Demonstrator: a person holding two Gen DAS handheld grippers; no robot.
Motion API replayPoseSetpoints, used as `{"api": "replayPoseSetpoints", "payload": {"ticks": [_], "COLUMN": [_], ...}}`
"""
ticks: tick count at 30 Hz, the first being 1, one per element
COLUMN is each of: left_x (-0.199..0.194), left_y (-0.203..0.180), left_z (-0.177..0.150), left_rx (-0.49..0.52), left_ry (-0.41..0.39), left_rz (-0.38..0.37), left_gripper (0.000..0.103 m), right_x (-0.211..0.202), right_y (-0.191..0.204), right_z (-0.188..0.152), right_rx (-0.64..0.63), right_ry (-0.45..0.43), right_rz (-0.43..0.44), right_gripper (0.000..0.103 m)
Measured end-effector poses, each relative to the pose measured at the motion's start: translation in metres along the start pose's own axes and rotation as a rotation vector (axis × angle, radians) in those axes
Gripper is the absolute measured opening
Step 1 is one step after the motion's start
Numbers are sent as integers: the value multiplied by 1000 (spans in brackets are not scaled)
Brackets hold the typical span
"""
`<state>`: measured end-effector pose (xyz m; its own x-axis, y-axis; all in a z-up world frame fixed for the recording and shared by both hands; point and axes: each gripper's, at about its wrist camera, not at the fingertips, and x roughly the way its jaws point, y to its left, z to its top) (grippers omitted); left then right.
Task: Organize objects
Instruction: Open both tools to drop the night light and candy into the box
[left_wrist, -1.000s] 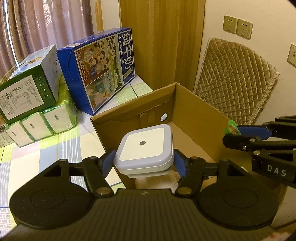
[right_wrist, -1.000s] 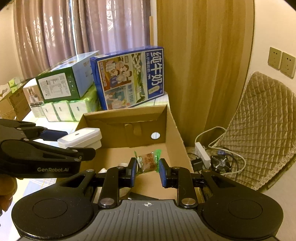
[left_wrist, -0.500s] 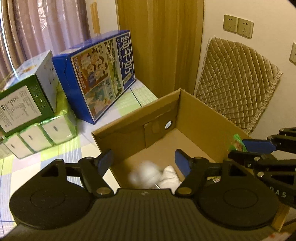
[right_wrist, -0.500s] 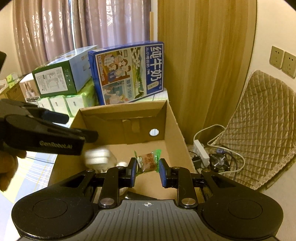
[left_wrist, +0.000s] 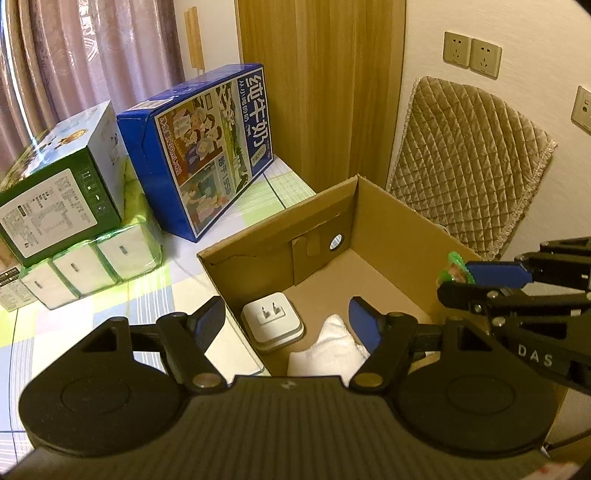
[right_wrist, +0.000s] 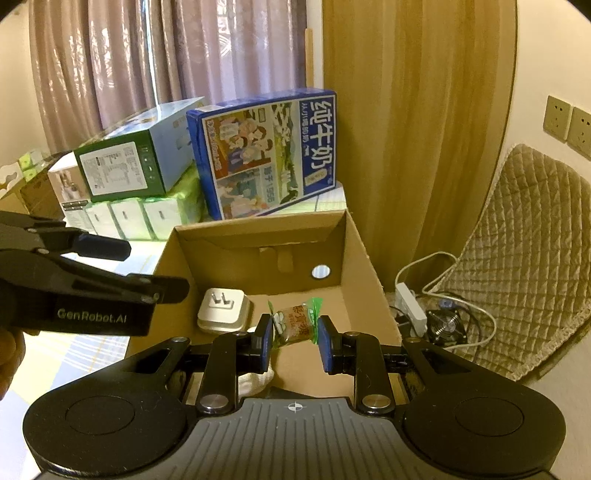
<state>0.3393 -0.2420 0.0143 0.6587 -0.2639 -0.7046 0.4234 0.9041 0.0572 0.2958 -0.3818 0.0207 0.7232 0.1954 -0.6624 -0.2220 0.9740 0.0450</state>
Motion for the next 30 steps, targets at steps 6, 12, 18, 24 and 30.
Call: {"api": "replayPoseSetpoints", "payload": {"ticks": [6,12,18,24,30], "left_x": [-4,-5,-7,-10,-17], "left_y": [3,7,19,36,41], "left_z": [-1,0,-1,-6,-15], "left_rx": [-1,-5,-18,-43,-63], "left_ry": [-7,-15,-21,-18,-15], "left_rz": [1,6,23,51,56], "left_gripper": [70,70,70,70,73], "right_x": [0,3,14,19,4], "right_y": [1,0,1,-9,-17], "right_z": [0,4,16,32,29], "right_rx": [0,1,-4,61,78], "right_ry": [3,3,8,-45,-59], "right_rz": [3,7,18,80,71], "right_gripper": [23,23,23,75,75]}}
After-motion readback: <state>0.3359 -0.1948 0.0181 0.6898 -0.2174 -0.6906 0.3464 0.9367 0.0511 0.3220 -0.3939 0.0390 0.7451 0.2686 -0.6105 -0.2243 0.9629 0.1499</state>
